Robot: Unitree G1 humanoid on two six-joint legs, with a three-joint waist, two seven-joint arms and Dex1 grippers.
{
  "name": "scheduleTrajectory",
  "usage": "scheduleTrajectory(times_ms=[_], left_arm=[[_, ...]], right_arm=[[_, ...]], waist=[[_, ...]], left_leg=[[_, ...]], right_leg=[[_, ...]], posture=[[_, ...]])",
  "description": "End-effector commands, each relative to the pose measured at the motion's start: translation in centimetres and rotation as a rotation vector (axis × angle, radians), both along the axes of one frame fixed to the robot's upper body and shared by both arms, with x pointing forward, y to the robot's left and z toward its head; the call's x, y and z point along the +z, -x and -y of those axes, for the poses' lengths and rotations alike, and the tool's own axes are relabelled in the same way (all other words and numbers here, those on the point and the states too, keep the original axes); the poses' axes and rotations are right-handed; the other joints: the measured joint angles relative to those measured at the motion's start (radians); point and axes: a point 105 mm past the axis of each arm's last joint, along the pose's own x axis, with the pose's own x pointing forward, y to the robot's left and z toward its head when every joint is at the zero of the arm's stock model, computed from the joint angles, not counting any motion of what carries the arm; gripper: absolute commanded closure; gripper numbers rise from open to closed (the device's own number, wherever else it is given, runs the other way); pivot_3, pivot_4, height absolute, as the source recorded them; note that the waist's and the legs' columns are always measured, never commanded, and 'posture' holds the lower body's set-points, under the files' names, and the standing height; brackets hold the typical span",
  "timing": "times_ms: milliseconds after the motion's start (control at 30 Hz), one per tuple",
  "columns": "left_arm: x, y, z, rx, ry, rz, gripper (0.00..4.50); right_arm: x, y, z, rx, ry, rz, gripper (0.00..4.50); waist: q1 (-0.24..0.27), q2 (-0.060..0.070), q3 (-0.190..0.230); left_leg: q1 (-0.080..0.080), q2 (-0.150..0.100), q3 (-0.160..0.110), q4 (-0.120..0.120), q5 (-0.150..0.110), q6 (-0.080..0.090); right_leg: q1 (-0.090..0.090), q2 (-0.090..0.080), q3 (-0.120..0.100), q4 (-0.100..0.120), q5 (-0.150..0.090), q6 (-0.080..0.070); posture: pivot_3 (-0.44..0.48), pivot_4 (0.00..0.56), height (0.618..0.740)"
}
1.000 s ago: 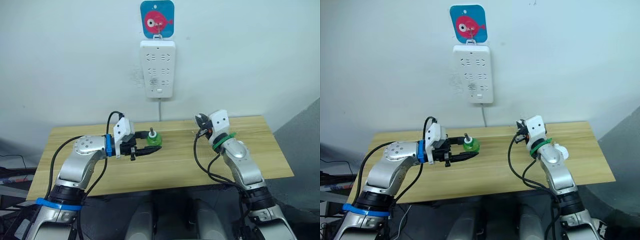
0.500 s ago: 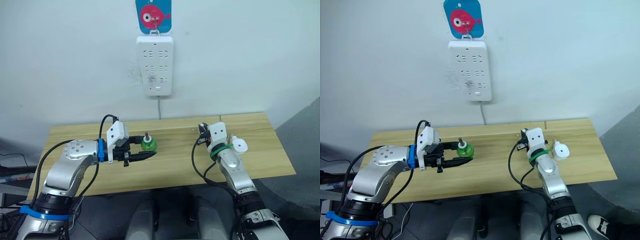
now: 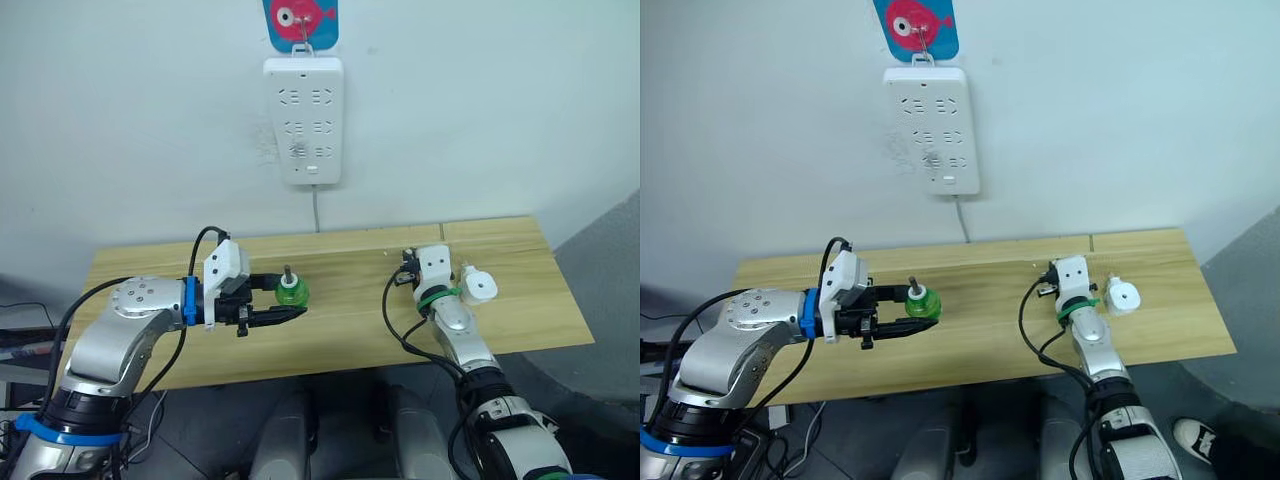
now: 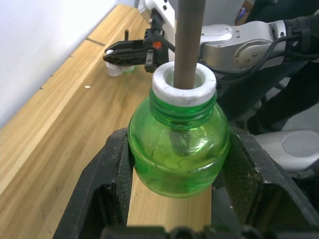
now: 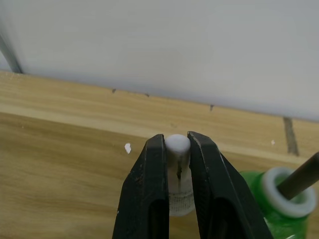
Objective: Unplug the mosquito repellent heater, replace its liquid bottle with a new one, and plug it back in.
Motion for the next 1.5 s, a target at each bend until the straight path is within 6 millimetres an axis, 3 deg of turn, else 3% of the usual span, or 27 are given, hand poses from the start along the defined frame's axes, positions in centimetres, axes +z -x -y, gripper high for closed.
scheduleTrajectory(times_ms=[33,267,500,700,800,900,1067,1233,1500], left_arm=[[1.3,0.5,-0.2,-0.019,-0.001,0.04,2.28],[1.3,0.4,-0.2,-0.007,0.002,0.045,2.28],[0.9,0.5,0.0,0.014,0.019,0.043,2.28],[0.4,-0.4,1.0,0.023,0.067,0.074,2.28],[0.2,-1.1,1.7,0.017,0.083,0.098,2.28],[0.4,-2.1,2.3,0.008,0.109,0.124,2.28],[0.6,-3.0,3.1,-0.028,0.12,0.145,2.28],[1.1,-3.1,4.4,-0.091,0.131,0.144,2.28],[1.2,-3.1,4.6,-0.117,0.116,0.15,2.28]], right_arm=[[0.7,-0.3,-0.4,0.014,-0.013,0.04,4.23],[-0.3,-0.5,-1.2,0.03,-0.001,0.019,4.23],[0.6,-0.6,-1.1,0.057,0.006,0.059,1.95],[4.0,1.7,-3.1,0.294,0.002,0.113,1.95],[6.2,4.2,-4.6,0.515,-0.012,0.071,1.95],[9.8,8.2,-4.8,0.836,0.03,-0.057,1.95],[13.7,10.2,-5.3,0.987,0.042,-0.124,1.95],[14.2,10.5,-8.0,1.033,0.062,-0.115,1.95],[14.2,10.0,-10.3,1.059,0.055,-0.096,1.95]], waist=[[0.0,0.0,0.001],[-0.001,-0.001,0.002],[-0.002,-0.001,0.002],[-0.003,-0.002,0.001],[-0.003,-0.003,-0.003],[0.0,-0.003,-0.004],[-0.004,-0.016,-0.017],[-0.006,-0.017,-0.024],[-0.008,-0.017,-0.026]], left_leg=[[0.0,0.0,0.0,-0.002,0.001,-0.001],[0.001,0.001,0.0,-0.009,0.004,-0.007],[0.001,0.002,0.0,-0.01,0.005,-0.007],[0.001,0.001,0.0,-0.01,0.005,-0.008],[0.001,0.002,0.0,-0.01,0.005,-0.008],[0.0,0.001,0.0,-0.009,0.005,-0.008],[0.0,0.002,-0.001,-0.008,0.005,-0.008],[0.0,0.002,-0.001,-0.009,0.005,-0.007],[0.0,0.0,0.0,-0.007,0.005,-0.007]], right_leg=[[-0.001,0.0,0.0,0.0,0.0,0.0],[-0.004,0.0,0.0,0.0,0.0,-0.001],[-0.004,0.0,0.0,0.0,-0.001,-0.001],[-0.003,0.001,-0.001,0.0,0.0,0.0],[-0.003,0.002,-0.001,0.0,0.0,0.0],[-0.003,0.002,-0.002,0.0,0.0,0.001],[-0.002,0.001,-0.005,-0.001,0.001,0.002],[-0.003,0.002,-0.006,-0.001,0.004,-0.002],[-0.002,0.001,-0.005,-0.001,0.005,-0.002]], posture=[[-0.024,0.364,0.74],[-0.021,0.355,0.74],[-0.052,0.33,0.74],[-0.082,0.29,0.74],[-0.102,0.248,0.74],[-0.126,0.224,0.74],[-0.147,0.204,0.74],[-0.157,0.196,0.74],[-0.146,0.203,0.74]])
